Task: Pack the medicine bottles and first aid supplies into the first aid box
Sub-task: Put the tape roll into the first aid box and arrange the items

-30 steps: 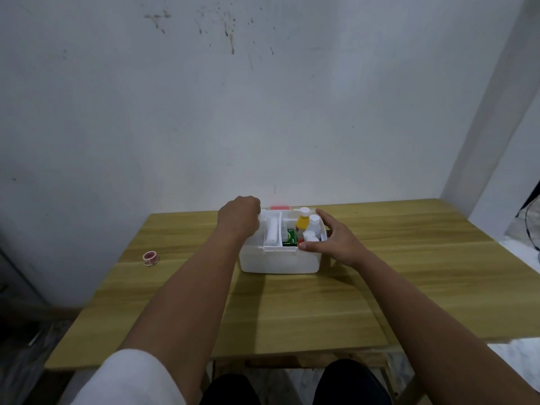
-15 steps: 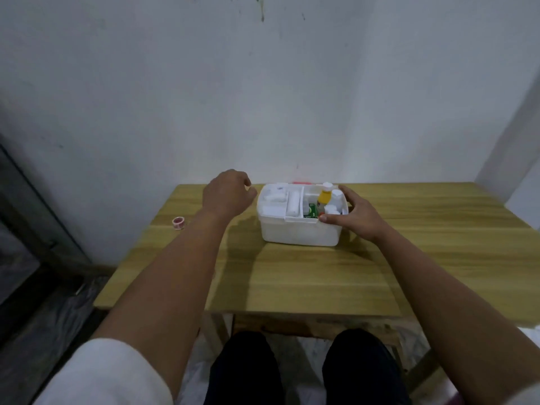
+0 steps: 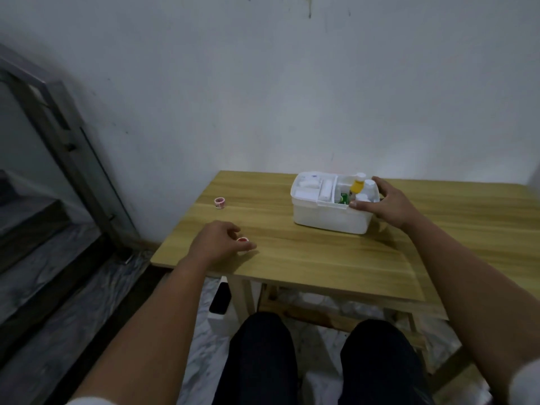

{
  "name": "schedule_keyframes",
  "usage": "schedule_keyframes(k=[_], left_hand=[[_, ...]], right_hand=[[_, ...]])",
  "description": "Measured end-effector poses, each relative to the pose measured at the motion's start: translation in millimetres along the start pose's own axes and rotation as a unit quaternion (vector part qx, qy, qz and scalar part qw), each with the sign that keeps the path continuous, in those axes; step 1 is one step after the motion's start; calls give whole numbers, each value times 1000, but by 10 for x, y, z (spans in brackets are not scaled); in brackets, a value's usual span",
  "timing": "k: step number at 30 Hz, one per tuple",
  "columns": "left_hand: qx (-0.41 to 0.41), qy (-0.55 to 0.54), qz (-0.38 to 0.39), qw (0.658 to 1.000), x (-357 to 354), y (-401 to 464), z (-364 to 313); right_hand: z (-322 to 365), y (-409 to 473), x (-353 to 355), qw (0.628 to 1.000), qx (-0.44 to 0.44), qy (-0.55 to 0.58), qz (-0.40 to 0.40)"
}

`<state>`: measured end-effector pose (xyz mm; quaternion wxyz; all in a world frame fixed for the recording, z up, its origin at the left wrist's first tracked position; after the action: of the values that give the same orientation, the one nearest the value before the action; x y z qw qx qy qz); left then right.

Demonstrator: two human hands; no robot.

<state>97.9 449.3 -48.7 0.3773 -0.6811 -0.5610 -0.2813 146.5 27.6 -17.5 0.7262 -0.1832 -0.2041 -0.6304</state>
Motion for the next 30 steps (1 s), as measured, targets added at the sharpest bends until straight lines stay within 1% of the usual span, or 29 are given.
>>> schedule_keyframes(k=[3,6,10,12,15,19,21,24,26,28,30], left_hand=[[-22,13,-13,1000,-77,27,-31],[-24,30,-48,998,-39,99,-35],[10,51,-115,992,67,262,18],[28,49,-137,989,92,365,61],[30,40,-160,986,111,531,108],[18,15,-165,986,135,790,156],[16,30,-166,985,166,897,174],[52,92,-196,975,249,982,213],[80,109,-193,972,291,1030,257],[76,81,-168,980,300,1099,311],[48,36,-158,986,295,1161,367]], right_hand=[[41,-11,-8,1000,8,9,4],[21,-6,-12,1000,19,18,9],[-35,6,-7,1000,20,12,6],[-61,16,-6,1000,24,17,10],[-85,42,15,1000,26,8,9],[-154,85,44,1000,22,3,14],[-170,94,46,1000,21,4,11],[-190,113,50,1000,22,11,9],[-194,115,39,1000,23,13,11],[-205,112,34,1000,22,15,12],[-201,107,26,1000,23,16,14]])
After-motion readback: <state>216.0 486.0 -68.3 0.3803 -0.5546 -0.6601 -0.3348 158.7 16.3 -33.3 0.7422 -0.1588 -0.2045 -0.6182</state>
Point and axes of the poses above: each hand's wrist, its own y-axis towards the middle knuckle, its own x-axis out of the back of the hand, z = x × y, the point moved 4 cm from there along y, towards the middle knuckle, and after that the axes turned 14 degrees about z, right-handed, at the moved point
